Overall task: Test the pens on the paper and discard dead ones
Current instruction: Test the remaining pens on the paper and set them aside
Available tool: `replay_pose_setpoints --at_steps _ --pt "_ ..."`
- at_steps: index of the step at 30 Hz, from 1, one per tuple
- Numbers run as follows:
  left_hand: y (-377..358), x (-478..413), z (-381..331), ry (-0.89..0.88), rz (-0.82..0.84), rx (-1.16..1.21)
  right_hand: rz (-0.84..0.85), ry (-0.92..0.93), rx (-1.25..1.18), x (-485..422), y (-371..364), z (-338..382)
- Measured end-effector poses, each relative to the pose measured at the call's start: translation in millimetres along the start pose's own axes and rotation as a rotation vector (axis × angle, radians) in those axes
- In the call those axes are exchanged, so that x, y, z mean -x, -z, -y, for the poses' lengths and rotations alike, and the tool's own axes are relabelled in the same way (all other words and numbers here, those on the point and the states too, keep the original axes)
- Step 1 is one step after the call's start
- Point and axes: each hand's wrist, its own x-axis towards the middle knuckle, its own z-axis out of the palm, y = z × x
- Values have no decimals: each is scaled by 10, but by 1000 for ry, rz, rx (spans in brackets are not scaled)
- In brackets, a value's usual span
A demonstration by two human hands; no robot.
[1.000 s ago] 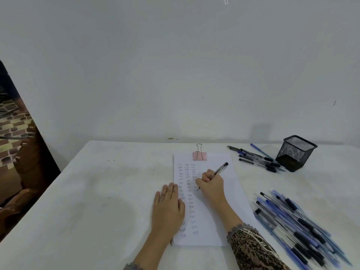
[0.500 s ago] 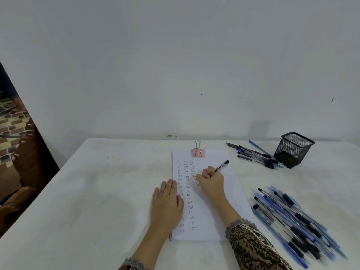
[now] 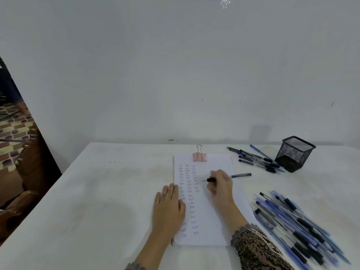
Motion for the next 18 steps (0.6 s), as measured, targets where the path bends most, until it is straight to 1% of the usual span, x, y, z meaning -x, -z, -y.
replay_pose_setpoints --at_steps 1,2,4,7,12,15,18 --pt "-3 -3 0 1 -3 -4 -2 -65 -169 -4 39 37" --pt "-4 -4 -2 2 -6 -7 -24 -107 -259 -9 63 64" --pt "-6 -2 -8 5 -11 -13 -73 -126 -311 -13 46 84" --pt "-15 -3 -8 5 -10 -28 -111 -80 -320 16 -19 45" --pt "-24 -8 2 7 -12 -41 -108 -101 -621 82 -2 -2" --pt "-32 -8 9 3 -13 -44 -155 -109 -649 70 21 -29" --pt "-43 -12 20 5 -4 -32 -175 -85 -552 122 15 -3"
